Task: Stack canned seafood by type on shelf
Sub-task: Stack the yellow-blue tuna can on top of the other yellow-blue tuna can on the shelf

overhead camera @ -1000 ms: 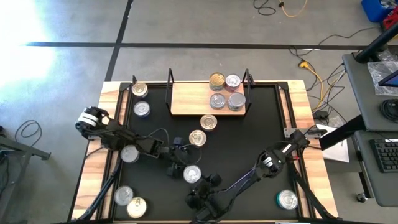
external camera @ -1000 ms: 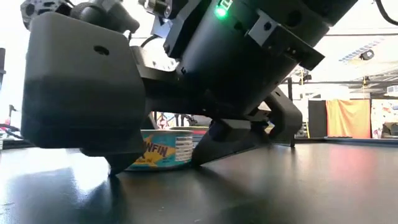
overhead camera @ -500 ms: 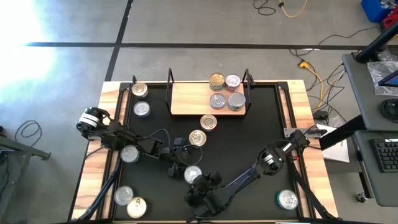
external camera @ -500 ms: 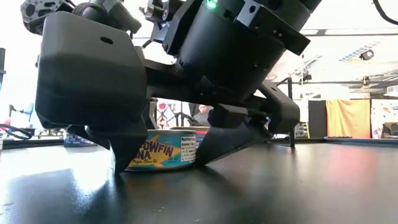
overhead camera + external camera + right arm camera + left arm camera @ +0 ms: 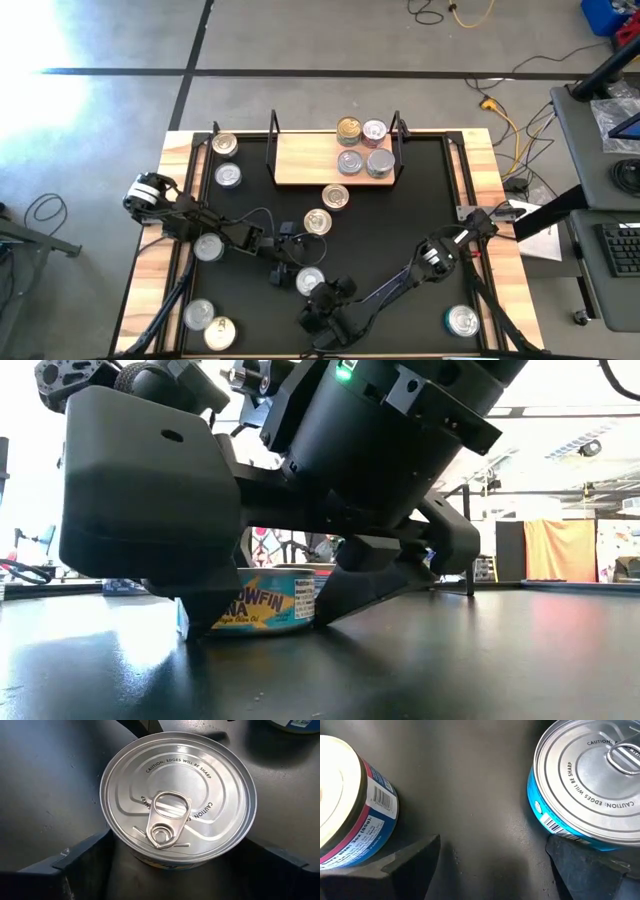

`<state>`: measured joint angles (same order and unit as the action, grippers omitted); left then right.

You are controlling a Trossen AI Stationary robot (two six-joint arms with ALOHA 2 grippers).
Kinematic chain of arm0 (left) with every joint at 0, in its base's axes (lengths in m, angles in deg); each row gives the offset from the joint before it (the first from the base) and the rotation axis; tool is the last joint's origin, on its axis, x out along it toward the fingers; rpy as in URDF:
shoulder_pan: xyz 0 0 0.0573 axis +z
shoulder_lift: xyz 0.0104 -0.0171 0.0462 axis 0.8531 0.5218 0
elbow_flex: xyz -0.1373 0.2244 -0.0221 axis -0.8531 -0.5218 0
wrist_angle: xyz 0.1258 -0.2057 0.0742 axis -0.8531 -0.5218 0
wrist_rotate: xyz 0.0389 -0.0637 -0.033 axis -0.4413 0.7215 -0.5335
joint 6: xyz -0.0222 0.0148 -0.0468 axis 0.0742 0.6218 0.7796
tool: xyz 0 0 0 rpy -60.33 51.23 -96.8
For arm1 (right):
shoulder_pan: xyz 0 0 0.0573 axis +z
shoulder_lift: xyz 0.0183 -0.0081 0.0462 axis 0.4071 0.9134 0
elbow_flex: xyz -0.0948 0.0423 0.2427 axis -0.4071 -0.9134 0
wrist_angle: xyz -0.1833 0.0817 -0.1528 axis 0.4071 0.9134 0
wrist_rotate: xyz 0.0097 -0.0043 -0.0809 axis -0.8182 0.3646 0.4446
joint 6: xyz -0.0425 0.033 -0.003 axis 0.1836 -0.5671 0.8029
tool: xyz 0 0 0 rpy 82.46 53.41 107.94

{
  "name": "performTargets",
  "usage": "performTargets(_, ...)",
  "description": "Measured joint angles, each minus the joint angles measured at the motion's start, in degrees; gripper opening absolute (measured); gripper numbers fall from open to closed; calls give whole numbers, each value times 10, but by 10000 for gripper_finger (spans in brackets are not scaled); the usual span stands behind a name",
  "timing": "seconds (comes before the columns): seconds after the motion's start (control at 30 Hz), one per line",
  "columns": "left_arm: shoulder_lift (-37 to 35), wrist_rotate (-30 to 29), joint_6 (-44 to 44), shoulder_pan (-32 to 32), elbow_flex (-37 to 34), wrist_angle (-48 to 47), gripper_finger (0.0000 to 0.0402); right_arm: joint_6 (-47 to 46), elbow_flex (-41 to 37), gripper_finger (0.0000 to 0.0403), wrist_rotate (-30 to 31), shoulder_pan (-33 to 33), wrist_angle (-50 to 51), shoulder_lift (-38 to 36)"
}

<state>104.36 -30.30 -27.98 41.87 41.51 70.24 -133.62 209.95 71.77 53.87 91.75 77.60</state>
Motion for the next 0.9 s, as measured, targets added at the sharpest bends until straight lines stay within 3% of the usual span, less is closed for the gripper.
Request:
performTargets(0.3,0,-1,12,-3,1,-2,361,-2,0,331,-4,0,4,0)
performTargets(0.57,13,-4,12,-8,12,4,352,-37,0,394,-11,-2,7,0)
performTargets(0.9,37,12,-7,-9,40,-2,338,21,-1,400,-25,-10,14,-2)
